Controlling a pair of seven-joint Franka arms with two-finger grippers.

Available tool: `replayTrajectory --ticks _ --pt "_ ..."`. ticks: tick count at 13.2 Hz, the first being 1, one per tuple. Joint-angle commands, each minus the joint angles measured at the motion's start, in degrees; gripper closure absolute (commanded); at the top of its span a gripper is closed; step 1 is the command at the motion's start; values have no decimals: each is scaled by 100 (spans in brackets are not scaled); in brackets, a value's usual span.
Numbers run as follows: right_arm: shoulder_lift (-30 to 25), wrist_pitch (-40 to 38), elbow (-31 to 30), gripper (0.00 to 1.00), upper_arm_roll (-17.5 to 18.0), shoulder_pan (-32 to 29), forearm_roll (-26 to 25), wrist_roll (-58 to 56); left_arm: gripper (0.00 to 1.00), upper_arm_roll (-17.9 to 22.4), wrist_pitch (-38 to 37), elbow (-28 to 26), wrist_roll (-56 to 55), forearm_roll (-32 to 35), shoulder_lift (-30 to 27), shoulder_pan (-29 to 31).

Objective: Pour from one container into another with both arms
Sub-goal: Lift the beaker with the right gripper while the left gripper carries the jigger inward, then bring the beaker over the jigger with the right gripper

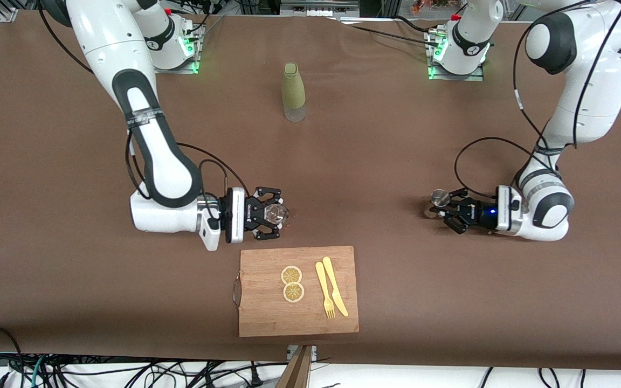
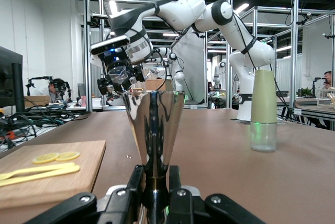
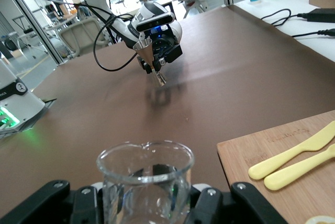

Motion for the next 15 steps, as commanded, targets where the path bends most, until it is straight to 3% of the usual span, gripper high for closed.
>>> replayTrajectory --ticks 1,5,12,15 --pt "-191 506 -19 99 -43 375 -275 538 100 58 376 -194 64 -629 -121 -655" --pt "-357 903 -19 99 -60 771 -811 1004 100 58 877 -264 55 -1552 -68 -1394" --pt "-411 1113 -27 99 -60 1035 -1585 1410 100 -30 1176 -256 317 -2748 231 -2133" --pt "-411 1202 -27 99 -60 1132 -1909 1681 100 -38 1414 -203 327 -2872 231 -2432"
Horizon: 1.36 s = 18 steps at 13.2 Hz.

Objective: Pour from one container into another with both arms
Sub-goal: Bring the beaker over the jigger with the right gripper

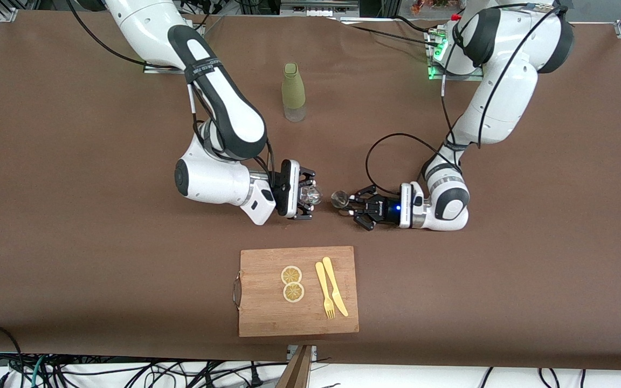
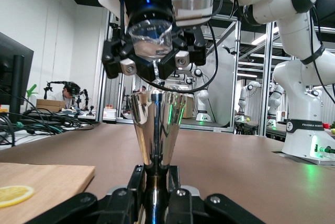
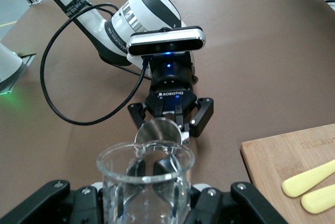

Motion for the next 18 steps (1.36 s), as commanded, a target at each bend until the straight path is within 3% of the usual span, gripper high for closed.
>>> replayTrajectory --ticks 1,9,18 --pt "-88 90 -39 99 -54 160 -434 492 100 -18 267 3 426 -384 -22 -226" --pt "-88 257 -39 99 -54 310 -699 775 100 52 311 21 347 -306 -101 -280" --pt "-88 397 -31 99 -54 397 -1490 1197 100 61 302 21 216 -70 -172 -227"
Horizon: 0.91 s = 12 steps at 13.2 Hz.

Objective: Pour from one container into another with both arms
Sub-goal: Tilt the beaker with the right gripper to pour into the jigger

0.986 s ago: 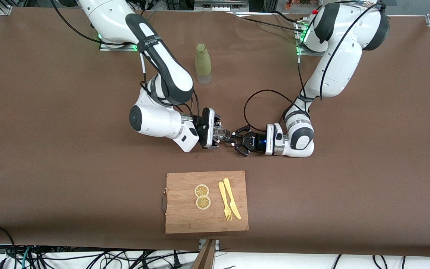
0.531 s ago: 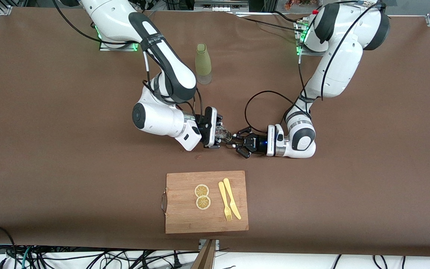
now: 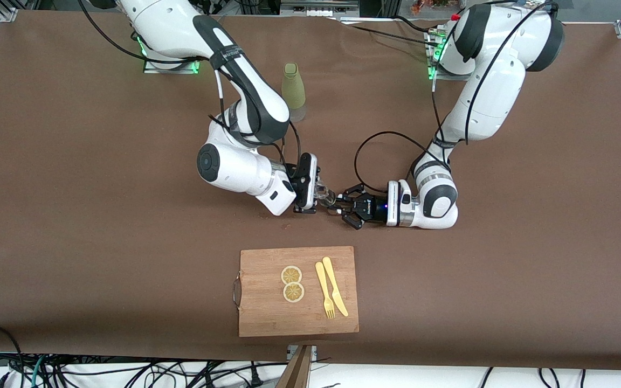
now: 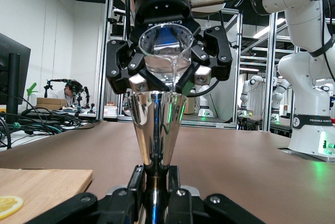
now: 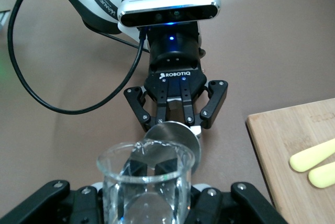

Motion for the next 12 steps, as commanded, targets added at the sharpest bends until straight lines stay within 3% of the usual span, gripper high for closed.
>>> replayTrajectory --ticks 1,12 --pt "-88 78 -31 99 -43 88 -151 202 100 -35 113 -70 201 153 -126 43" --pt "-97 78 -31 99 -34 97 -64 316 100 -35 113 -70 201 153 -153 60"
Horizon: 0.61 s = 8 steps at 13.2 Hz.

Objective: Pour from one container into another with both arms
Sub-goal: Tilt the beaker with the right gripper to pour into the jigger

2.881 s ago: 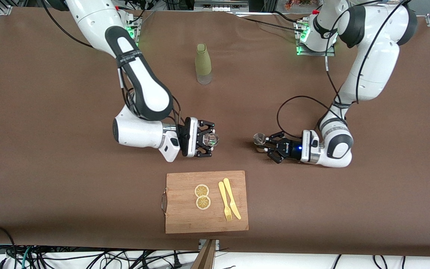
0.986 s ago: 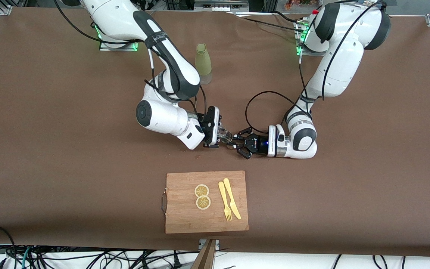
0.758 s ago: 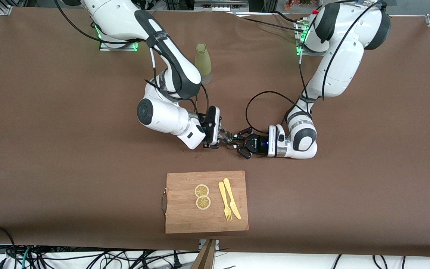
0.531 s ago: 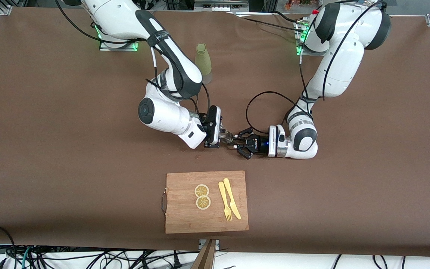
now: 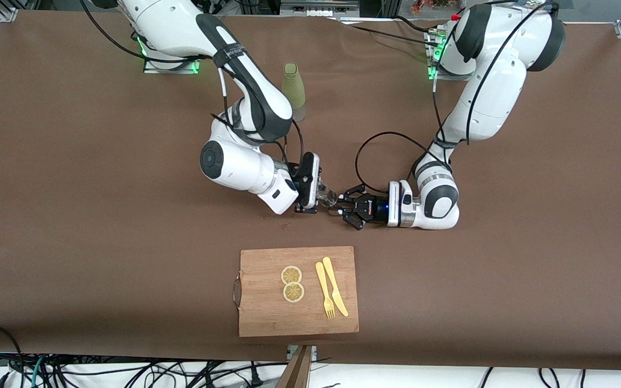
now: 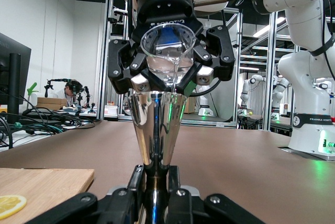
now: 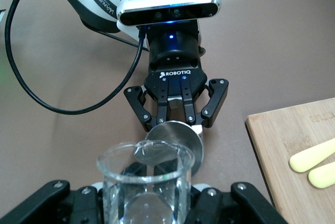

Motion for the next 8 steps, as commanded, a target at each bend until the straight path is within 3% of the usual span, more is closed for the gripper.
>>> replayTrajectory --ticks 1,8 --pt "-96 28 -39 99 -29 29 -22 127 100 -45 113 -83 201 141 -144 42" --pt "-211 -7 -74 99 -46 -32 908 74 100 -45 104 -74 192 141 -144 42"
